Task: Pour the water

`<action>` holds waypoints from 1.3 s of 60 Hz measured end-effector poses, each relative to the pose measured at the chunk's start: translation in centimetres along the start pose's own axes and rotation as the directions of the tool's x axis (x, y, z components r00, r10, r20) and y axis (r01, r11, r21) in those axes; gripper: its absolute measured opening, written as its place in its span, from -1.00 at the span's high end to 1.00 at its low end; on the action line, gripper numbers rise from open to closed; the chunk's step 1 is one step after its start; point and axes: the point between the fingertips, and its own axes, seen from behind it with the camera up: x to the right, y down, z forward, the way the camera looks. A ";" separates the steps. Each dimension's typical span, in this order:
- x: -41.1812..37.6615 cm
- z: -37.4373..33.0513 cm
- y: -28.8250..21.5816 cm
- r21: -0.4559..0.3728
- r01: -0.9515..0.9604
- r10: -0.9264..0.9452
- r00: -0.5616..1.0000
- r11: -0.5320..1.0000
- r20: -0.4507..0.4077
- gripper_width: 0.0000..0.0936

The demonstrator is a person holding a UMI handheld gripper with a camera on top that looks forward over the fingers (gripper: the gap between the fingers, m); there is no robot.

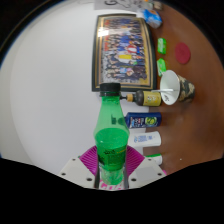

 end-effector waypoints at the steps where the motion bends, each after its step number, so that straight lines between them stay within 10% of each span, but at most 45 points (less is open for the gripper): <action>1: 0.3 0.4 -0.3 -0.001 -0.040 0.040 0.999 0.999 0.004 0.30; 18: 4.6 5.1 -3.0 -0.007 -0.484 0.485 0.875 0.875 0.015 0.31; 35: 5.5 5.4 -2.9 -0.023 -0.468 0.467 0.884 0.884 -0.033 0.30; 54: -3.8 4.2 -8.0 -0.046 0.284 -0.285 0.958 0.958 -0.014 0.30; 68: -8.3 0.4 -19.0 0.067 0.825 -0.816 0.565 0.562 -0.117 0.31; 78: -3.0 -0.3 -27.1 -0.030 0.964 -0.928 0.246 0.265 -0.280 0.31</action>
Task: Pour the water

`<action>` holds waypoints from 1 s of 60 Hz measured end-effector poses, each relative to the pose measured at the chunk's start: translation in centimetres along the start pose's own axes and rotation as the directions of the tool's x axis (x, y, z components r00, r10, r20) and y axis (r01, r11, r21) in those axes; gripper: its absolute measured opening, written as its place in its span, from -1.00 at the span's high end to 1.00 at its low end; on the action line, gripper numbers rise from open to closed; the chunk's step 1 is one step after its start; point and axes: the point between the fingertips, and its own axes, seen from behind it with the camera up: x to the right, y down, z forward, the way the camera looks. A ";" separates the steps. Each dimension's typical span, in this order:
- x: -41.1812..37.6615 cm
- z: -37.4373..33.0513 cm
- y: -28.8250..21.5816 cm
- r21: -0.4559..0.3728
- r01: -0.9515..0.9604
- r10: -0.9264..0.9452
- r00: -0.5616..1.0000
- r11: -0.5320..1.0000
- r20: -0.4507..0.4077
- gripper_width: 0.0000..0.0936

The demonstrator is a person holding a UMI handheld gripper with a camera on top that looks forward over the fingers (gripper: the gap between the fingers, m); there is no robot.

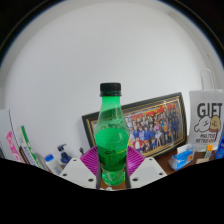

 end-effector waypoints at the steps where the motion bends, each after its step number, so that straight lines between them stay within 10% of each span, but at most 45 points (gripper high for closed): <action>1: 0.7 -0.1 0.8 -0.005 0.031 -0.031 0.999 1.000 -0.006 0.31; 21: 8.0 2.5 14.2 -0.203 0.227 -0.237 0.971 0.952 -0.027 0.31; 38: 8.6 2.5 16.3 -0.207 0.202 -0.211 0.977 0.957 -0.020 0.29; 49: 8.6 2.1 16.5 -0.229 0.210 -0.220 0.975 0.951 -0.021 -0.19; 55: 8.7 1.4 17.1 -0.285 0.210 -0.230 0.972 0.935 -0.038 -0.86; 60: 8.4 -0.1 16.6 -0.298 0.208 -0.237 0.970 0.931 -0.062 -0.82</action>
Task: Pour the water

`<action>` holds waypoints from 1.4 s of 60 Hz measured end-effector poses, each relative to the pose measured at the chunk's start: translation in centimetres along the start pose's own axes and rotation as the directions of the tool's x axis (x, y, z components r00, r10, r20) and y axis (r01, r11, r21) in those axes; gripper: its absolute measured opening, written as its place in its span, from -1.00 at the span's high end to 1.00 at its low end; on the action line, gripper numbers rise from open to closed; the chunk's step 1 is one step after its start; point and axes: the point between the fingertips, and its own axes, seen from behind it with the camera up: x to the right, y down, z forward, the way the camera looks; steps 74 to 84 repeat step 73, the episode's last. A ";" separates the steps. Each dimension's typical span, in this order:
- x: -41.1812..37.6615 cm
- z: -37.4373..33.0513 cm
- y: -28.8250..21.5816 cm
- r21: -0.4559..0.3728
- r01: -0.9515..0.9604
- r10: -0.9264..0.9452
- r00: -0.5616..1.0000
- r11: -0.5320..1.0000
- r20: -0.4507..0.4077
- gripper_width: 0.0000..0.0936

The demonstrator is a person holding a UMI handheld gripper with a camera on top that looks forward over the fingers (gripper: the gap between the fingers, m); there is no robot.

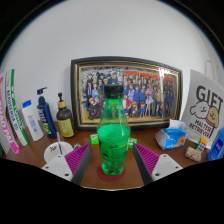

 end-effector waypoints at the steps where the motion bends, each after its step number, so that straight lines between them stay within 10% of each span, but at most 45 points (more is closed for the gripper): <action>1: -0.1 -0.5 -0.1 -0.001 0.000 0.000 1.000 1.000 -0.003 -0.82; 42: -10.0 -34.1 2.0 -0.210 0.009 -0.032 0.994 0.978 -0.105 -0.83; 84: -9.2 -38.4 0.4 -0.164 0.035 -0.059 0.989 0.986 -0.139 -0.82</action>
